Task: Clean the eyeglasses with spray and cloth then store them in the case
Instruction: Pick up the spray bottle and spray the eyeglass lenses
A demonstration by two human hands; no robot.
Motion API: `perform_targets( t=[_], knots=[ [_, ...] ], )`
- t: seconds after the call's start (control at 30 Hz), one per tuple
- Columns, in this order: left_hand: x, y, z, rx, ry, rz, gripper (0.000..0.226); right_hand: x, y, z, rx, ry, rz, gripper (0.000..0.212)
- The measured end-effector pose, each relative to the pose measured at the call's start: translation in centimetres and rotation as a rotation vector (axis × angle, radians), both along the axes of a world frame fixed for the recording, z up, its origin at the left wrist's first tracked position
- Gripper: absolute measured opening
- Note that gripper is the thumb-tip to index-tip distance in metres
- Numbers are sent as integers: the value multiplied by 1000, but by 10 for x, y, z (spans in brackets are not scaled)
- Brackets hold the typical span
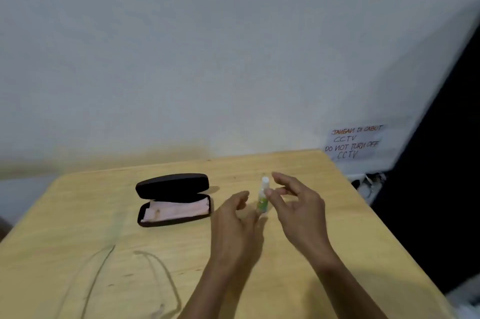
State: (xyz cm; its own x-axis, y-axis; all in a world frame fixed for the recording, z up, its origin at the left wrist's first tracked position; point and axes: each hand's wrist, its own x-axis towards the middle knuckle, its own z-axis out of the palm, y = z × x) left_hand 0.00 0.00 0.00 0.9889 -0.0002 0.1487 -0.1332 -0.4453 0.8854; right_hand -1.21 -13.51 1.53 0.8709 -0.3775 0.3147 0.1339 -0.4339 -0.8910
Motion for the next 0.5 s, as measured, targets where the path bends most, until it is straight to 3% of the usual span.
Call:
perform_targets(
  t=[0.3,0.5],
  knots=[
    [17,-15,-10,-125,-41,-24,15,22,-3,-12,63,-8,38,20],
    [8,-11,-3,-136,-68,-46,17,11,2,-4,104,-43,67,19]
  ],
)
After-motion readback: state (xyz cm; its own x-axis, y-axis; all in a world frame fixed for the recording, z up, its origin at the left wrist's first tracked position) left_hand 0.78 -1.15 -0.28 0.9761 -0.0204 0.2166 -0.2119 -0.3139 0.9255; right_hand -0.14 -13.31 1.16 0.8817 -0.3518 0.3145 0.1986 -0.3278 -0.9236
